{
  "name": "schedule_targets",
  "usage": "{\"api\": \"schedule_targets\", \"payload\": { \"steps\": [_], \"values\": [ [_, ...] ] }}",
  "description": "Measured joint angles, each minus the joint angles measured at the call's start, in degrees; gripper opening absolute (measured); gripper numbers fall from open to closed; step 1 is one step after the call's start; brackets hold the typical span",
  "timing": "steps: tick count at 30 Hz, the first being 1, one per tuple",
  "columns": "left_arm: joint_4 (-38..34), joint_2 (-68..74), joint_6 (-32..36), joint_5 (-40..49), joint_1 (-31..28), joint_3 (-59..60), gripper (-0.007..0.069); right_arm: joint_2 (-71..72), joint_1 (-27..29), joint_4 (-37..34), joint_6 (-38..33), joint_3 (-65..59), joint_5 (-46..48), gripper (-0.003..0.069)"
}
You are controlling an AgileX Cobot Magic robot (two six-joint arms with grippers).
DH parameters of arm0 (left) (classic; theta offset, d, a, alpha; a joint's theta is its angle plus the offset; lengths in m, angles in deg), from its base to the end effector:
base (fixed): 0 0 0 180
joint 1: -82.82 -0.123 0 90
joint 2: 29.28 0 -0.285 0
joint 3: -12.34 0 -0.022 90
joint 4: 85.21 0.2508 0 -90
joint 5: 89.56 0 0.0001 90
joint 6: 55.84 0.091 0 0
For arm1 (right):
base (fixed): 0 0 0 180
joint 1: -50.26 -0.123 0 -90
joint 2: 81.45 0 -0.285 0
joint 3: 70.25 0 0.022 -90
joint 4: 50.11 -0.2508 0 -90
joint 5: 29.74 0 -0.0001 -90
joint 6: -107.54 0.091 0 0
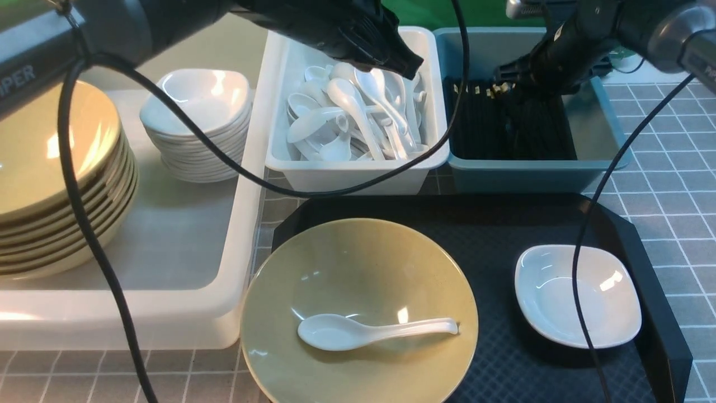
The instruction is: On grey table put chopsticks spoon bowls plates into blue grey white boxes.
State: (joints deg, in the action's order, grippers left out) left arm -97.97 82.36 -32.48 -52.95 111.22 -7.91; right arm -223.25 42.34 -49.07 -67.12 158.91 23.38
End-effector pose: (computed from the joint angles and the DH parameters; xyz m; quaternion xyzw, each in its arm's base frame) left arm 0.3708 -0.2141 0.3491 0.3439 0.8260 -0.1177 0.4309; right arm 0.5218 0.0713 0.2344 -0.0246 0.9553 0.0255 0.2934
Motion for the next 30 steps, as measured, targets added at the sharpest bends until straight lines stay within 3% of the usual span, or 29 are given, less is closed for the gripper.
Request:
{"api": "schedule_targets", "payload": {
  "steps": [3, 6, 14, 18, 20, 30],
  "values": [
    [0.1, -3.0, -0.1, 4.7, -1.1, 0.0, -0.0008, 1.8, -0.3, 0.0, -4.5, 3.7, 7.7, 0.0451],
    [0.2, -8.0, -0.2, 9.7, -3.4, 0.8, -0.0008, 4.6, -1.8, -0.1, -10.1, 8.1, 15.6, 0.0477],
    [0.4, -25.2, -1.9, 14.6, -8.7, 16.7, -0.0008, 14.3, -10.5, -2.5, -14.4, 7.3, 18.3, 0.0483],
    [-0.6, -37.9, -2.3, 13.5, -9.1, 33.3, -0.0008, 21.6, -18.9, -2.9, -18.4, -3.8, 18.4, 0.0485],
    [-1.1, -40.3, -2.4, 13.1, -9.1, 36.3, -0.0008, 23.2, -20.4, -2.9, -19.8, -7.8, 18.4, 0.0485],
    [-4.1, -56.5, -2.6, 10.8, -9.1, 54.3, -0.0008, 32.0, -31.6, -2.9, -39.7, -37.8, 17.9, 0.0486]
  ]
}}
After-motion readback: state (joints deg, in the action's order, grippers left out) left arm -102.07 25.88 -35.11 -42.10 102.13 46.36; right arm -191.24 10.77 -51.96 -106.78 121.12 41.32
